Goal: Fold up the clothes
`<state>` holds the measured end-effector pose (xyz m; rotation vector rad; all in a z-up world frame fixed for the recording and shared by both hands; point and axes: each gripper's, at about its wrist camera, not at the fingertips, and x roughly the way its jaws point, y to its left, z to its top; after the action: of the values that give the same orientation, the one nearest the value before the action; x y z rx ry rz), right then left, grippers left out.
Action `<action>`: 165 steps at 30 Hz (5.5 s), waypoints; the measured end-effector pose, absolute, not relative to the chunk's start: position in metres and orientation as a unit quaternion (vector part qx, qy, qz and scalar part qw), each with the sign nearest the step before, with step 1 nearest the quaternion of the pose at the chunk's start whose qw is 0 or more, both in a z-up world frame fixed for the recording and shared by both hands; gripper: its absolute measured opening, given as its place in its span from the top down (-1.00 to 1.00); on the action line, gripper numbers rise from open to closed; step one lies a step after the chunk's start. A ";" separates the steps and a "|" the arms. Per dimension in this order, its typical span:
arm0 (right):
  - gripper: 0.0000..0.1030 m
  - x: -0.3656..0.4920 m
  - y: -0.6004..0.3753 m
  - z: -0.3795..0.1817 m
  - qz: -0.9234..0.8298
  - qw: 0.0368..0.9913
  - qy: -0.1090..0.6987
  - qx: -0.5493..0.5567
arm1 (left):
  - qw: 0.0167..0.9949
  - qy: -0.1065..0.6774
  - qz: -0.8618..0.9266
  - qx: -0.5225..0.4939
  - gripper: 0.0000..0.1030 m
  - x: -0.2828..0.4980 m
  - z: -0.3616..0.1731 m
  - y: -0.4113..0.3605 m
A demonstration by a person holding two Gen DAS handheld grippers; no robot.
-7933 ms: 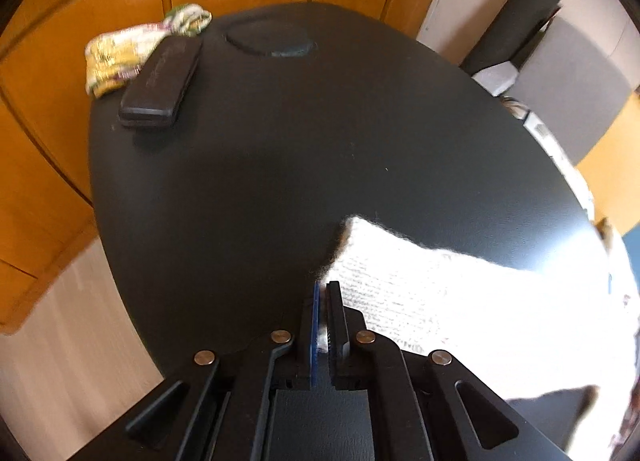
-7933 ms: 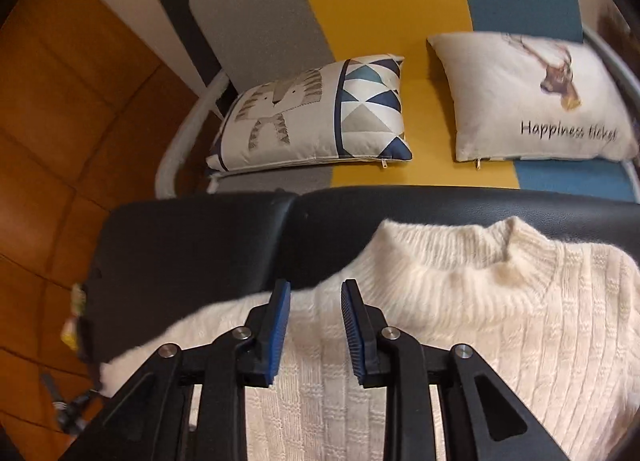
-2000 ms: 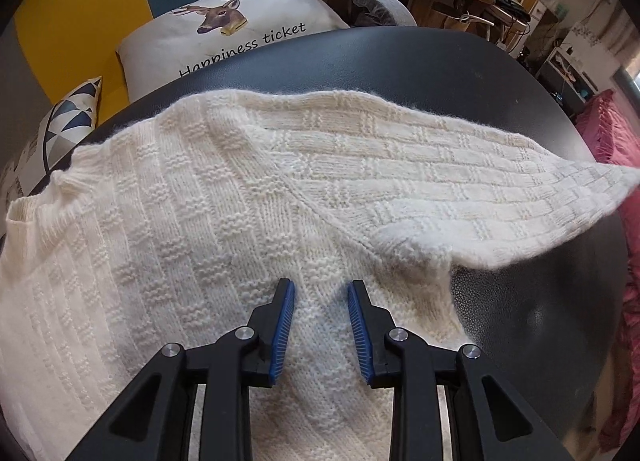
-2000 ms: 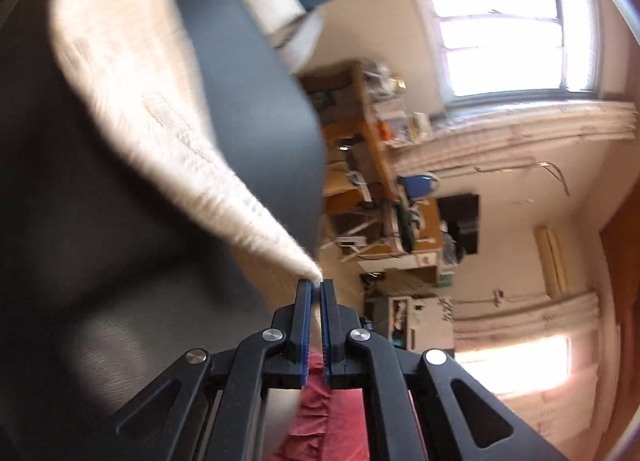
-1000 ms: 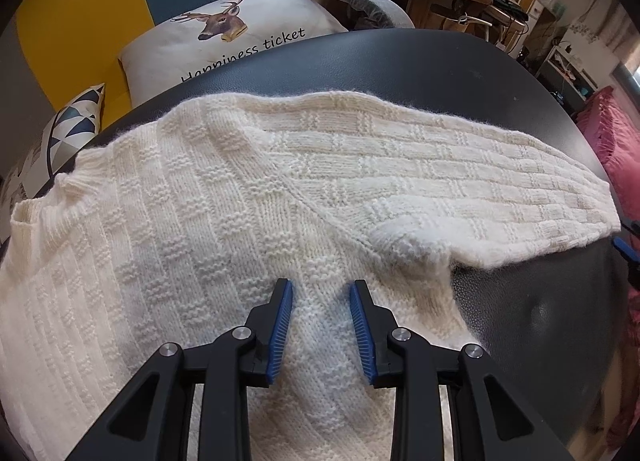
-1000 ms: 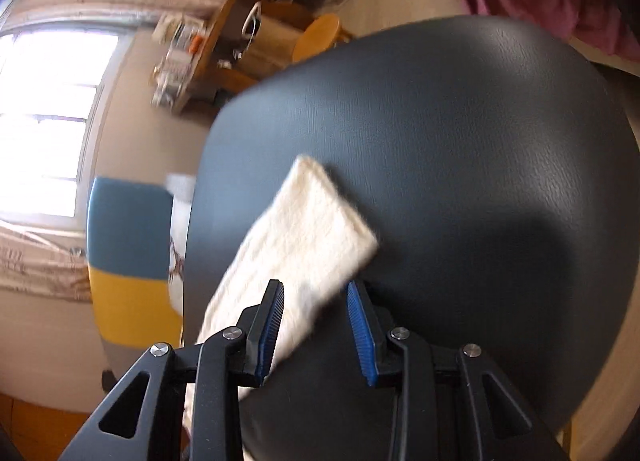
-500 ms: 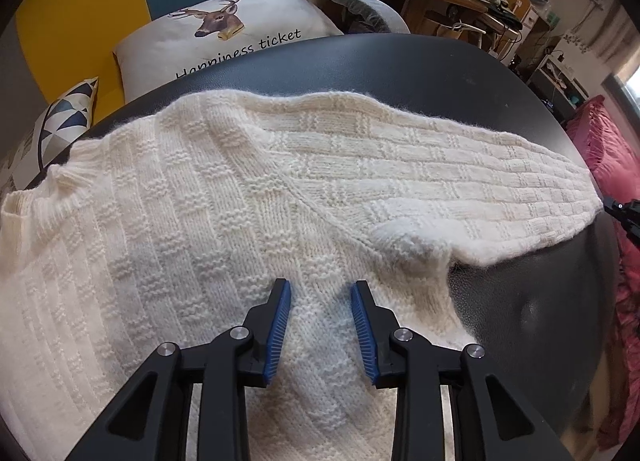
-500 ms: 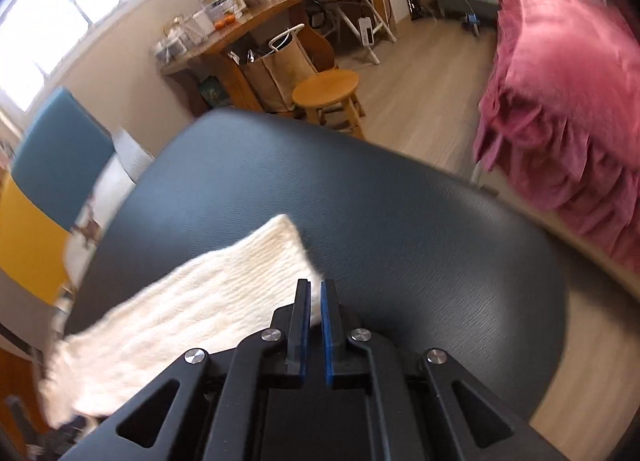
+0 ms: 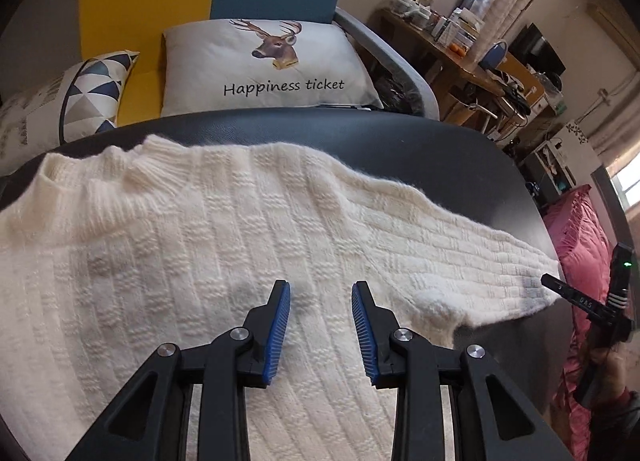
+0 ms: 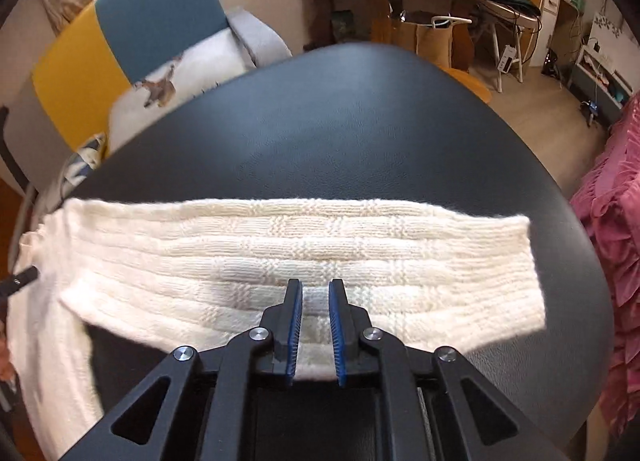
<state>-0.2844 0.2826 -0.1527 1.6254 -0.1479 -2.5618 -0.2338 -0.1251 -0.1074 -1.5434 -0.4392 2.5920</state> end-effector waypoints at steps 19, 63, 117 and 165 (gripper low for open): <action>0.72 -0.322 0.182 -0.119 -0.854 0.198 -0.006 0.481 | 0.075 -0.061 0.858 -0.505 0.37 -0.289 -0.119 -0.081; 0.70 -0.300 0.272 -0.165 -0.855 0.006 0.052 0.517 | 0.046 0.037 0.859 -0.509 0.35 -0.226 -0.143 0.011; 0.58 -0.240 0.081 -0.139 -0.755 0.358 -0.018 0.549 | -0.153 -0.208 0.869 -0.421 0.30 -0.036 -0.101 -0.292; 0.21 -0.260 0.439 -0.196 -0.750 -0.047 -0.532 0.389 | -0.032 -0.097 0.867 -0.488 0.14 -0.083 -0.114 -0.108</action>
<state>-0.2601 0.4392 -0.1961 1.2612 -1.7247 -2.4301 -0.0832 -0.1076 -0.1140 -1.5639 -0.3125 2.7804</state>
